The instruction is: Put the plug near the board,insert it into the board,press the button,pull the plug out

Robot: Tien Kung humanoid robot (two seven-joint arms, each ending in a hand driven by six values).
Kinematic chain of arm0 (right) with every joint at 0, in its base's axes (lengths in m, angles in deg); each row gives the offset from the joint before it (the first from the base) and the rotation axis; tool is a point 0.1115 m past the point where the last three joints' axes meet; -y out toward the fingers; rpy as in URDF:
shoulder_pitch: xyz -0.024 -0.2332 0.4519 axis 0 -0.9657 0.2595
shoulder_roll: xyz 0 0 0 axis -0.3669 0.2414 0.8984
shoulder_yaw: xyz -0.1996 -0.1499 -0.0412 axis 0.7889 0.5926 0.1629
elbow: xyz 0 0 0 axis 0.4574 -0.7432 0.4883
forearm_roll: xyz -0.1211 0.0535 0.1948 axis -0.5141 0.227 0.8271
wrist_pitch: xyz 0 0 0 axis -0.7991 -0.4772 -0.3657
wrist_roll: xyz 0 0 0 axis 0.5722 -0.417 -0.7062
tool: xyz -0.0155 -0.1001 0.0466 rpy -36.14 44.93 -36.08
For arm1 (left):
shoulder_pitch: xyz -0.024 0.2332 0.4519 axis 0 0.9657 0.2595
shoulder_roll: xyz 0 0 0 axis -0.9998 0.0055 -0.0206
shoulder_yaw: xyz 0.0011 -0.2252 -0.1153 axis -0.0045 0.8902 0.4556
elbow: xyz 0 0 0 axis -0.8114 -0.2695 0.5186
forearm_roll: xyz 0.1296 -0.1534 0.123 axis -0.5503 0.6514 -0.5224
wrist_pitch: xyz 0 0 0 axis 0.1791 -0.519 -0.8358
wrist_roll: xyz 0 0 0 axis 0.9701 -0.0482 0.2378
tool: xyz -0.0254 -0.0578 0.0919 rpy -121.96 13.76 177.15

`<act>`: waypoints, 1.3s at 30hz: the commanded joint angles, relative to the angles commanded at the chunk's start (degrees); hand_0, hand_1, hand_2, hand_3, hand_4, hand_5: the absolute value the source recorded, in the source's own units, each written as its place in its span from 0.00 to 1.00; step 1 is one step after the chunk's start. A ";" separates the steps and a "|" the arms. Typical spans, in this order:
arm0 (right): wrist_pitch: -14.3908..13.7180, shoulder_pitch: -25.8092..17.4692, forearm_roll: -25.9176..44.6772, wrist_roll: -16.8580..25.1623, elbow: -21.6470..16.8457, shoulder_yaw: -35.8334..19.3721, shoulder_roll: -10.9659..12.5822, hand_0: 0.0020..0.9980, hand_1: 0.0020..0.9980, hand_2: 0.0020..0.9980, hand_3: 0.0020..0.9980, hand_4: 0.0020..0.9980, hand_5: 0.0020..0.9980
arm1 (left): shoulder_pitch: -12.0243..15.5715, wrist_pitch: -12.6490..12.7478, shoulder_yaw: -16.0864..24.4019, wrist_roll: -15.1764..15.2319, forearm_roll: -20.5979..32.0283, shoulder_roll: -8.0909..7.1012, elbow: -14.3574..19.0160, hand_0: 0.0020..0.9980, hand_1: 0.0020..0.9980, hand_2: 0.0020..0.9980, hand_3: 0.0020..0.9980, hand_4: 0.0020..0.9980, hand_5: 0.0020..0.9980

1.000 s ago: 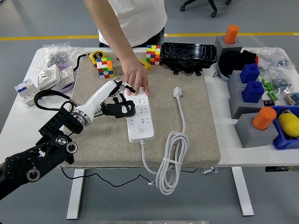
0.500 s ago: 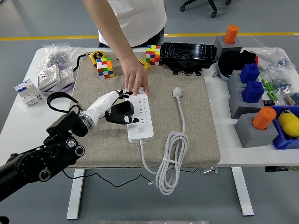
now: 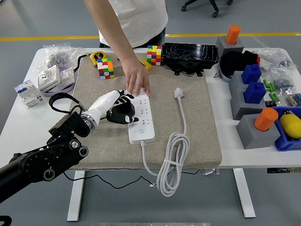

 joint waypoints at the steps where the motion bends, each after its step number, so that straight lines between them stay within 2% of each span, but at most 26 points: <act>1: 0.00 -0.01 0.00 -0.01 0.00 0.00 0.01 0.68 0.68 0.67 0.59 0.99 0.53 | -0.06 0.04 -0.05 -0.16 -0.24 0.03 -0.07 0.44 0.50 0.55 0.56 0.68 0.00; 5: 0.00 -0.10 0.00 -0.02 0.00 0.01 0.04 0.68 0.68 0.67 0.59 0.99 0.53 | -0.23 0.09 -0.20 -0.41 -0.81 0.11 -0.35 0.44 0.50 0.55 0.56 0.68 0.00; 6: -0.01 -0.12 0.01 -0.01 -0.01 0.01 0.05 0.68 0.68 0.67 0.59 0.99 0.53 | -0.22 0.05 -0.23 -0.47 -0.82 0.09 -0.38 0.37 0.44 0.50 0.57 0.65 0.00; 11: -0.04 -0.10 -0.03 0.02 -0.04 -0.05 0.04 0.68 0.68 0.67 0.59 0.99 0.53 | -0.22 0.32 -0.22 -0.50 -1.87 -0.05 -0.31 0.37 0.44 0.50 0.57 0.65 0.00; 12: -0.04 -0.10 -0.02 0.02 -0.04 -0.08 0.02 0.68 0.68 0.67 0.59 0.98 0.53 | -0.21 0.51 -0.24 -0.25 -1.90 -0.08 -0.29 0.34 0.42 0.47 0.56 0.66 0.00; 17: -0.08 -0.14 -0.06 0.14 -0.06 -0.12 -0.03 0.68 0.68 0.67 0.59 0.98 0.53 | 0.26 3.27 0.21 3.42 -1.89 -0.11 0.01 0.34 0.42 0.47 0.56 0.66 0.00; 18: -0.11 -0.15 -0.05 0.18 -0.06 -0.14 -0.03 0.68 0.68 0.67 0.59 0.98 0.53 | 0.43 3.67 0.56 4.17 -1.84 -0.15 0.21 0.32 0.42 0.47 0.55 0.70 0.00; 19: -0.13 -0.17 -0.03 0.22 -0.06 -0.14 -0.03 0.68 0.68 0.67 0.59 0.98 0.53 | 0.60 4.08 0.94 5.04 -1.73 -0.23 0.45 0.32 0.42 0.47 0.55 0.70 0.00; 25: -0.17 -0.20 -0.03 0.37 -0.07 0.00 -0.05 0.68 0.68 0.67 0.59 0.98 0.53 | 1.63 5.53 3.95 8.96 -0.79 -1.02 2.05 0.33 0.42 0.46 0.55 0.70 0.00; 27: -0.19 -0.22 -0.04 0.39 -0.05 0.01 -0.06 0.68 0.68 0.67 0.59 0.98 0.53 | 1.93 5.49 4.86 8.88 -1.18 -1.18 1.98 0.33 0.42 0.46 0.55 0.70 0.00; 30: -0.18 -0.21 -0.03 0.38 -0.01 0.17 -0.03 0.68 0.68 0.67 0.59 0.98 0.53 | 2.09 4.92 5.96 8.14 -1.79 -1.79 -0.16 0.34 0.42 0.46 0.55 0.70 0.00; 35: -0.19 -0.07 0.02 0.39 -0.01 0.24 0.04 0.68 0.68 0.67 0.59 0.98 0.53 | 1.71 4.21 5.27 7.43 -2.03 -2.72 -3.07 0.34 0.42 0.46 0.55 0.70 0.00; 36: -0.20 -0.03 0.00 0.39 -0.01 0.25 0.06 0.68 0.68 0.67 0.59 0.98 0.53 | 1.69 3.98 5.18 7.18 -2.08 -2.78 -3.55 0.38 0.48 0.51 0.58 0.66 0.00; 39: -0.18 0.07 0.04 0.38 -0.05 0.36 0.09 0.68 0.68 0.67 0.59 0.98 0.53 | 1.70 3.25 4.95 6.32 -2.12 -2.71 -4.46 0.38 0.48 0.51 0.58 0.66 0.00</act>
